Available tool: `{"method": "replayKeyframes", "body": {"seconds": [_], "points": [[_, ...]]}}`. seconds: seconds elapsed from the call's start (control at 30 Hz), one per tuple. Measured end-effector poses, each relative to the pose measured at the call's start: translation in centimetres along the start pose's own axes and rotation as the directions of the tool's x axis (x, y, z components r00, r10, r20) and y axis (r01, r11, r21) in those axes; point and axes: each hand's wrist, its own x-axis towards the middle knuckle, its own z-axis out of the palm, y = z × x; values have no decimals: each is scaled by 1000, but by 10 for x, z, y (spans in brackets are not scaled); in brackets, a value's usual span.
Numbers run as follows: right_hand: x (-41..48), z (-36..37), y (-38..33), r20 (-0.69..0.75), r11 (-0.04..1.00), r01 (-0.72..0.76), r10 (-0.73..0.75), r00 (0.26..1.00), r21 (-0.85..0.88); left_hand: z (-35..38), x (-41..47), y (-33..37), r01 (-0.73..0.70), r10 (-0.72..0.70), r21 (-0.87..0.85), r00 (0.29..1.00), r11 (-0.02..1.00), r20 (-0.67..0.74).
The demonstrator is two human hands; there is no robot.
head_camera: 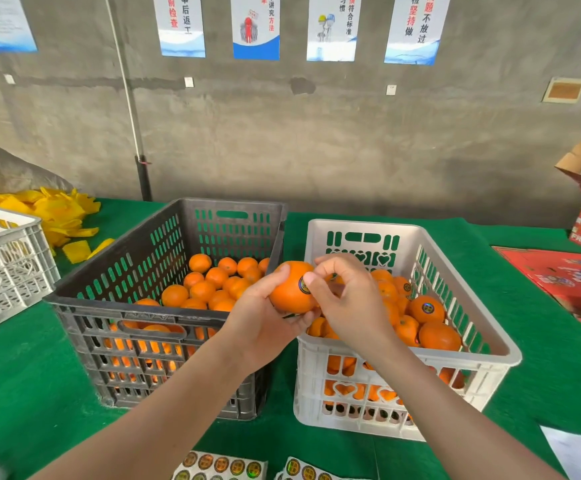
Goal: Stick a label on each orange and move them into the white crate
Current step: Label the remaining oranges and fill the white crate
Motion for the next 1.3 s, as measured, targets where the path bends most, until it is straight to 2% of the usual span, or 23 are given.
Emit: {"method": "replayKeyframes", "body": {"seconds": [0.13,0.27,0.4,0.53,0.6,0.63,0.7,0.73,0.77,0.83,0.87,0.9,1.0,1.13,1.2,1.23,1.27,1.3], "points": [[-7,5,-1,-137,995,88,-95,986,-56,1,2,-4,-36,37,-13,999,999,38],[-13,7,2,-174,993,85,-98,980,-80,-3,4,-6,-29,28,30,998,999,50],[-10,-2,9,-69,992,-121,122,990,24,-6,7,-8,-5,6,60,1000,998,-16],[-12,-2,15,158,993,-105,95,983,59,1,15,-15,4,-14,97,995,995,94],[-9,-6,23,147,997,-56,62,987,-48,9,26,-22,22,-39,169,995,985,95],[-4,-11,28,117,994,-54,65,991,-96,12,34,-27,13,-26,247,998,969,49],[9,-28,43,57,980,-131,141,988,-148,16,51,-37,-86,120,502,992,861,-35],[17,-37,53,37,963,-202,211,977,-176,17,58,-43,-156,221,662,975,733,-15],[23,-48,65,29,933,-286,299,954,-216,17,66,-48,-211,298,804,954,556,44],[31,-68,90,61,833,-429,477,877,-350,13,82,-57,-215,322,961,935,173,151],[32,-77,103,88,770,-474,557,826,-427,10,88,-61,-195,305,981,935,23,178],[32,-83,115,115,708,-498,625,772,-501,8,93,-67,-175,284,982,940,-73,188],[25,-90,141,183,594,-455,718,671,-663,5,99,-81,-115,274,975,947,-190,166],[16,-82,161,295,639,-387,701,649,-665,2,96,-84,-158,335,969,918,-188,215],[13,-83,160,297,646,-383,693,657,-661,2,95,-83,-192,350,963,903,-187,248],[10,-84,156,251,639,-364,667,702,-678,2,93,-84,-209,355,958,896,-194,267],[5,-84,148,174,648,-332,588,790,-685,3,91,-85,-224,364,954,887,-197,284],[-5,-81,138,90,708,-281,437,895,-648,3,89,-86,-238,376,951,877,-198,298]]}}
